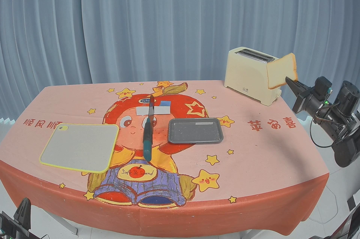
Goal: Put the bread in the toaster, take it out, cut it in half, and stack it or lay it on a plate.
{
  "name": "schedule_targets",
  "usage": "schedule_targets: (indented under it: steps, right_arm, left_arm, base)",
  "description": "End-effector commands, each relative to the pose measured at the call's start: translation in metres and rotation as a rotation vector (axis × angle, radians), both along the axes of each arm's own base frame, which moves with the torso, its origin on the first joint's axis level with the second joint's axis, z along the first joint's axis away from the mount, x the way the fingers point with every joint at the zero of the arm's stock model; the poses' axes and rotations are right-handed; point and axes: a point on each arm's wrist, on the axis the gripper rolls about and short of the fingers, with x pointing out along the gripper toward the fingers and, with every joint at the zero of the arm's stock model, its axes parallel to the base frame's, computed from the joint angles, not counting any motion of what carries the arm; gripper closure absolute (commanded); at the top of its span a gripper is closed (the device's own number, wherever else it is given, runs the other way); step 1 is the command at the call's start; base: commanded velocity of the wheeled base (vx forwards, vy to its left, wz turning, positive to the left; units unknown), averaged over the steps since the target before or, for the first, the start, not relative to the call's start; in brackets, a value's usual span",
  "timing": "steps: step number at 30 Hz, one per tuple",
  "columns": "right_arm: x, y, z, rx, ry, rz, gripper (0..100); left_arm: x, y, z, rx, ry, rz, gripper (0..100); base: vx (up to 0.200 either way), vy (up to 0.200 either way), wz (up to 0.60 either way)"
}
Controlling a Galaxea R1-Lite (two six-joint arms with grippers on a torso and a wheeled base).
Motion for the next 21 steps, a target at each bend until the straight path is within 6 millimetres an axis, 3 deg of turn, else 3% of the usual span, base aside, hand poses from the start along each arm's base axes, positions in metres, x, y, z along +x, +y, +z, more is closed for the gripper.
schedule_targets:
  steps: [1, 9, 21]
  right_arm:
    - [0.004, -0.006, 0.012, -0.003, -0.047, 0.013, 100]
    - [0.009, -0.02, 0.015, -0.074, -0.086, 0.026, 100]
    - [0.031, -0.034, 0.047, -0.123, -0.108, 0.029, 100]
  left_arm:
    - [0.0, 0.0, -0.005, 0.0, 0.001, 0.001, 100]
    - [0.0, 0.0, -0.005, 0.0, 0.001, 0.001, 100]
    - [0.0, 0.0, -0.005, 0.0, 0.001, 0.0, 100]
  base:
    - [0.0, 0.0, 0.0]
    - [0.0, 0.0, 0.0]
    - [0.0, 0.0, 0.0]
